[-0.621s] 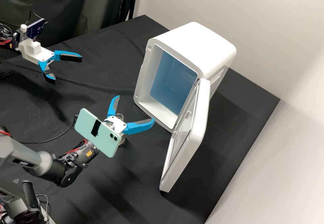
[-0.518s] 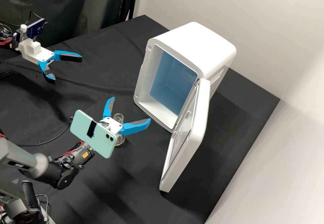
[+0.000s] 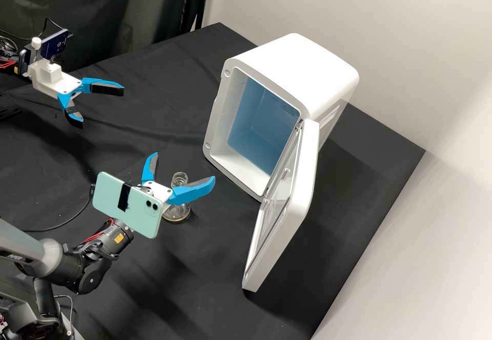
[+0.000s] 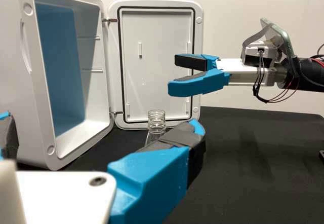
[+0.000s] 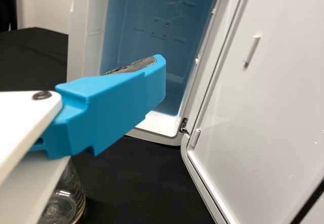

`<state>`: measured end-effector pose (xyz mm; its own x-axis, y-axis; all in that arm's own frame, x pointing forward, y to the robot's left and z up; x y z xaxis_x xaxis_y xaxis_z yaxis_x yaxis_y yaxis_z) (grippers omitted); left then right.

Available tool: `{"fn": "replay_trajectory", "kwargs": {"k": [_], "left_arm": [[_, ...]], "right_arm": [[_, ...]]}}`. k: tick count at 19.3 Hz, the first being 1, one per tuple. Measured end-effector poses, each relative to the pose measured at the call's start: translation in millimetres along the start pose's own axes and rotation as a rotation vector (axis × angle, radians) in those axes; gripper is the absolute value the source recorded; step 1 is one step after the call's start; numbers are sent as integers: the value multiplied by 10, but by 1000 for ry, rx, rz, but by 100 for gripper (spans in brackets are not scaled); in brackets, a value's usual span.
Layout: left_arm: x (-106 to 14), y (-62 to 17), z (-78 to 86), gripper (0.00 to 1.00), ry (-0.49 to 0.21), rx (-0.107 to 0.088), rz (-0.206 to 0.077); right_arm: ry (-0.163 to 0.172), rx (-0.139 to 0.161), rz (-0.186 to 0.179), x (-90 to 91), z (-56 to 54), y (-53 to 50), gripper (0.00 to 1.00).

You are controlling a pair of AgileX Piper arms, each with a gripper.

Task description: Place the flask in the incubator

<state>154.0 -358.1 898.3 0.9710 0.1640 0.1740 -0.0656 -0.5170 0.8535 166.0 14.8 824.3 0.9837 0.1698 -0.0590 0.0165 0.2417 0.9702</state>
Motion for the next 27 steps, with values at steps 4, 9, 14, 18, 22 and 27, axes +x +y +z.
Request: {"fn": "replay_trajectory", "kwargs": {"k": [4,9,14,18,22,27], "left_arm": [[0,0,1,100,-1,0,0],[0,0,1,100,-1,-1,0],[0,0,1,100,-1,-1,0],[0,0,1,100,-1,-1,0],[0,0,1,100,-1,-1,0],[0,0,1,100,-1,-1,0]], "right_arm": [[45,-39,-57,27,-43,-81,100],[101,-82,-148,100,-97,-261,100],[96,-98,-229,163,-88,-445,100],[55,-107,-307,193,3,-600,100],[11,-101,-354,232,96,-695,100],[-11,-90,-372,263,159,-732,100]]}}
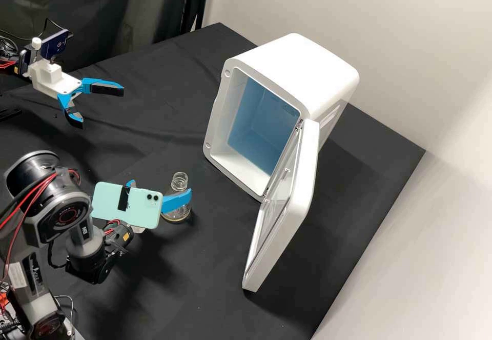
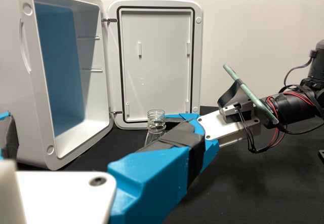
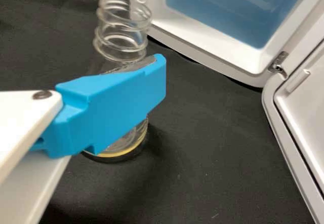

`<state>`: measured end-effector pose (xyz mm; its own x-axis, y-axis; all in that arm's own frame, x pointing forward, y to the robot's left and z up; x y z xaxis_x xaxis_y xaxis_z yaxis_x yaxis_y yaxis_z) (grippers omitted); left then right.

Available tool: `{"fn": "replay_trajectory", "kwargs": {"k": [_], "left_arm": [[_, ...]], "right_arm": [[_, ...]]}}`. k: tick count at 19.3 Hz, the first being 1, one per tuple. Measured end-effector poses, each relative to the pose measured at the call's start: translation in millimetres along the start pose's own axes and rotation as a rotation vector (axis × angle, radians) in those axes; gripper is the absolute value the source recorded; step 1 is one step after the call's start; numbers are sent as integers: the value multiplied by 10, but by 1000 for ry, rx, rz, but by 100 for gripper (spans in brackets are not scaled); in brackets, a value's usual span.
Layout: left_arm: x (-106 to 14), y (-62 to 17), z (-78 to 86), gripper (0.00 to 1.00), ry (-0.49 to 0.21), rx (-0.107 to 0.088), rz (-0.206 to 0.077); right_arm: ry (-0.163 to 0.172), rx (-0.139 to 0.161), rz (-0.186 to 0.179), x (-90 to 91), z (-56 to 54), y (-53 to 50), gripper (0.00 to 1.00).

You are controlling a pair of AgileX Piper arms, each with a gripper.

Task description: Place the flask in the incubator

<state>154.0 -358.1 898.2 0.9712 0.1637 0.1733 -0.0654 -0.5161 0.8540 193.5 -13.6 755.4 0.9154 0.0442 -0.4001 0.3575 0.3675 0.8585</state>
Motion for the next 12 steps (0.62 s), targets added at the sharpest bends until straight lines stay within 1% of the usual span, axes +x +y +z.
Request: {"fn": "replay_trajectory", "kwargs": {"k": [2,4,6,12], "left_arm": [[0,0,0,100,0,0,0],[0,0,0,100,0,0,0],[0,0,0,100,0,0,0],[0,0,0,100,0,0,0]], "right_arm": [[-26,6,18,7,62,36,100],[-41,11,24,2,93,48,100],[-48,13,27,-2,106,51,100],[-49,14,24,1,109,45,100]]}}
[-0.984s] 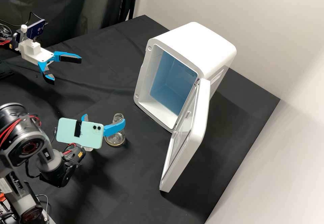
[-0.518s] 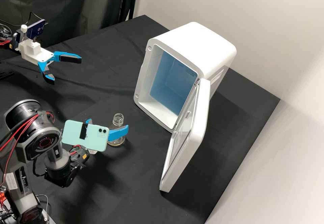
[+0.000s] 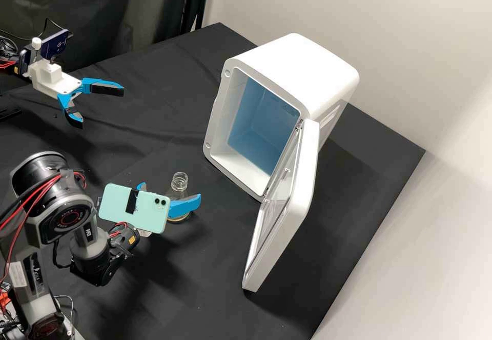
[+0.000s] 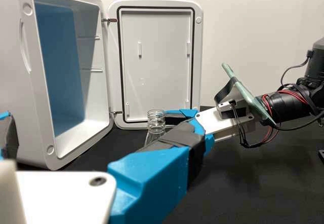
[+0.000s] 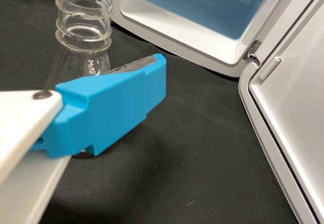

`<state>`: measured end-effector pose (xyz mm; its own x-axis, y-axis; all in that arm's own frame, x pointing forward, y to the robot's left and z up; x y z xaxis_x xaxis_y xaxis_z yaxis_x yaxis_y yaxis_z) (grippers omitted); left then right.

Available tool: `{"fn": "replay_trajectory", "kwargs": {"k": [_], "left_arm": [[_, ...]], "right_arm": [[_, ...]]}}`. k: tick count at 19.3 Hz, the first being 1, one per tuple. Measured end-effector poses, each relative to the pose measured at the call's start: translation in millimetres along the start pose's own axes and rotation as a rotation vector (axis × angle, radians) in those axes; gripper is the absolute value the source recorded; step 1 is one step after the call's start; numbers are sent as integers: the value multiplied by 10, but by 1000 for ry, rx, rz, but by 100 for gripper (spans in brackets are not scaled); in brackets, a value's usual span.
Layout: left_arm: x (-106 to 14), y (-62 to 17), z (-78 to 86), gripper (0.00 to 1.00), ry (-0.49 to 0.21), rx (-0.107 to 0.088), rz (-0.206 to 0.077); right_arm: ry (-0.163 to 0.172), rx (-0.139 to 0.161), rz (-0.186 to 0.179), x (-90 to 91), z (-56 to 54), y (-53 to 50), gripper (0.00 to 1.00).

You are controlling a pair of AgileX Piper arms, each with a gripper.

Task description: Place the flask in the incubator

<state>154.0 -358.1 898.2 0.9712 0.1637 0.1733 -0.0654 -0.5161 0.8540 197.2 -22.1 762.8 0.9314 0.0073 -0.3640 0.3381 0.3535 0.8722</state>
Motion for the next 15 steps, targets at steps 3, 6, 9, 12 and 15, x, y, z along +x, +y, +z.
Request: {"fn": "replay_trajectory", "kwargs": {"k": [3,6,9,12,15], "left_arm": [[0,0,0,100,0,0,0],[0,0,0,100,0,0,0],[0,0,0,100,0,0,0],[-2,-5,3,100,-1,-1,-2],[-6,-12,7,100,-2,-1,-5]], "right_arm": [[-4,4,-8,32,21,-8,100],[-19,54,-4,115,124,26,100],[-19,207,1,180,206,64,100],[17,317,-14,206,219,86,100],[44,364,-31,216,214,97,100]]}}
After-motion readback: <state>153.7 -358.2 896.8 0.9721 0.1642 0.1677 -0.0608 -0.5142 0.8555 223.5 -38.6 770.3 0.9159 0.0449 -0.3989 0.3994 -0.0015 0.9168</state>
